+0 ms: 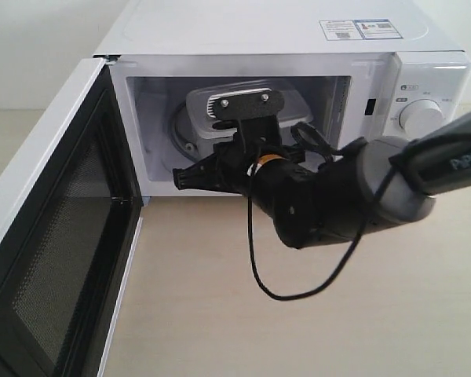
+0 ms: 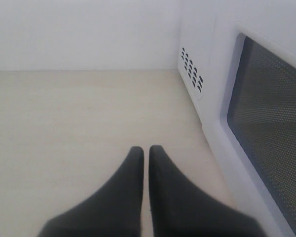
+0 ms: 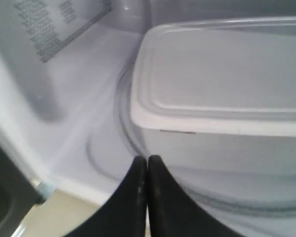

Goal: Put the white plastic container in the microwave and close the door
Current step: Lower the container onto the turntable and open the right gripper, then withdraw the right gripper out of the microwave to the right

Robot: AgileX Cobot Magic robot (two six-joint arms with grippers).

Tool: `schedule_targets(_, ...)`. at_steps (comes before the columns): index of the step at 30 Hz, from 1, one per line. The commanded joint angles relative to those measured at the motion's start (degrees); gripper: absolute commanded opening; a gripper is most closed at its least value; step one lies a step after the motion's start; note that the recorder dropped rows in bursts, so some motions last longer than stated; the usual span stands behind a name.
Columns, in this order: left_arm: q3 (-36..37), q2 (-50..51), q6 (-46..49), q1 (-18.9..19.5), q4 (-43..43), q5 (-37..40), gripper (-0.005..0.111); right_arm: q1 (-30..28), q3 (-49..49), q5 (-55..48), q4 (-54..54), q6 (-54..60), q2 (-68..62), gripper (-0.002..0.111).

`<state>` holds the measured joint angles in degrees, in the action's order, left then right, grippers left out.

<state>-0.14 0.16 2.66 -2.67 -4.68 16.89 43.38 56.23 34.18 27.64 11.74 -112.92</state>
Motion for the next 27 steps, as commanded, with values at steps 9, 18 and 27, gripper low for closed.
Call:
schedule_targets(9,0.14,-0.16,0.32,0.15,-0.49,0.06,0.004,9.92,-26.05,14.72,0.22,0.75,17.25,0.0)
schedule_targets(18,0.14,-0.16,0.32,0.15,-0.49,0.06,0.004,11.03,-43.59,23.94,16.09,-0.15,32.97,0.0)
schedule_targets(27,0.14,-0.16,0.32,0.15,-0.49,0.06,0.004,10.81,-48.92,31.25,30.74,16.93,46.06,0.0)
